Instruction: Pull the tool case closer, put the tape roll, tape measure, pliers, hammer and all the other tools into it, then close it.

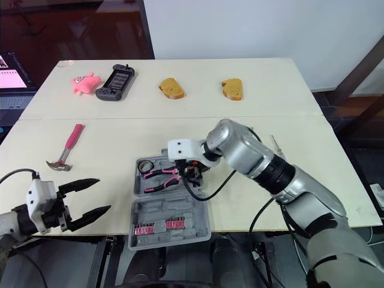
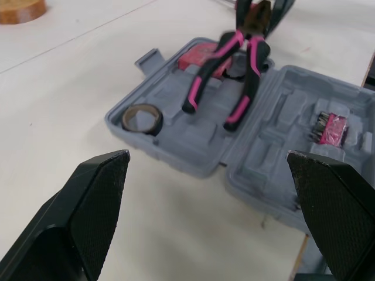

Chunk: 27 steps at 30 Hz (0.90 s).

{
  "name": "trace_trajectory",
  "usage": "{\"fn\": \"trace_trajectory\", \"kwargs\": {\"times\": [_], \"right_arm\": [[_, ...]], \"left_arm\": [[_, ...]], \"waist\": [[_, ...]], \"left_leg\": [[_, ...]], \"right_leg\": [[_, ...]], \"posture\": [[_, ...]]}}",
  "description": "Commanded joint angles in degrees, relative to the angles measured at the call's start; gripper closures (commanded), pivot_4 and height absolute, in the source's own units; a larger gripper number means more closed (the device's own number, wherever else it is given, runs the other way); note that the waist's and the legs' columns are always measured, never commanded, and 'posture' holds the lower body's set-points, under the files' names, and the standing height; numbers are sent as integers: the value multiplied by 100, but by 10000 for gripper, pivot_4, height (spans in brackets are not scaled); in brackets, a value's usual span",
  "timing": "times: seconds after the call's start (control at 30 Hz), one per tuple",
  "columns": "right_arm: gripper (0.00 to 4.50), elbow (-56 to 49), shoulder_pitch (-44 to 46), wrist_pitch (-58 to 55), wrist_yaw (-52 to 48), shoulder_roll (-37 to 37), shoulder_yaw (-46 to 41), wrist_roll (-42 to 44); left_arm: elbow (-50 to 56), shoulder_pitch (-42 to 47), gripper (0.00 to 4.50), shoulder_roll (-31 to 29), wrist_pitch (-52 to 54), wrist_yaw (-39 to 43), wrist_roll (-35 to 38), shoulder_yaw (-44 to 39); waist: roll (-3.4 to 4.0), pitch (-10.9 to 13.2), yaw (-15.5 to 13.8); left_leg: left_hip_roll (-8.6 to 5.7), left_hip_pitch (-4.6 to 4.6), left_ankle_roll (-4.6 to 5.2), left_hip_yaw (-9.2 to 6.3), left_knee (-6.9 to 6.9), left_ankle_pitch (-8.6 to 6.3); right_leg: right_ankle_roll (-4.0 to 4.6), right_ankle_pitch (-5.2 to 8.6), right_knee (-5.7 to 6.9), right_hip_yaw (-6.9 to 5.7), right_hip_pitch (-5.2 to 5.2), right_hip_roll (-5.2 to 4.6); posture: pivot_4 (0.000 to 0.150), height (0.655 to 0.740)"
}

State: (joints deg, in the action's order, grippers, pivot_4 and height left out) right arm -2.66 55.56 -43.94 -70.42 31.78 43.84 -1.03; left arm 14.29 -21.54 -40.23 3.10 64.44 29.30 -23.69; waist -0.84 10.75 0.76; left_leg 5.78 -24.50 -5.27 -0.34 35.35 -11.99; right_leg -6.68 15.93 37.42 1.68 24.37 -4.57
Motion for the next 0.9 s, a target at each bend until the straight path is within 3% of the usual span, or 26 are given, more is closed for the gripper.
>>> {"fn": "trace_trajectory", "kwargs": {"times": [0.03, 0.9], "right_arm": [[35512, 58, 128, -143, 52, -127, -88, -121], [35512, 701, -45, -680, 608, -1169, 87, -333]], "left_arm": [[228, -141, 0, 18, -110, -95, 29, -190], [36, -154, 0, -26, -206, -126, -129, -60]], "waist": [[0, 0, -13], [-3, -2, 35]], "left_leg": [[0, 0, -2, 0, 1, 1], [0, 2, -4, 0, -6, 2]], "right_leg": [[16, 9, 0, 0, -1, 0], [-3, -2, 2, -1, 2, 1]], "posture": [[1500, 7207], [1500, 7207]]}}
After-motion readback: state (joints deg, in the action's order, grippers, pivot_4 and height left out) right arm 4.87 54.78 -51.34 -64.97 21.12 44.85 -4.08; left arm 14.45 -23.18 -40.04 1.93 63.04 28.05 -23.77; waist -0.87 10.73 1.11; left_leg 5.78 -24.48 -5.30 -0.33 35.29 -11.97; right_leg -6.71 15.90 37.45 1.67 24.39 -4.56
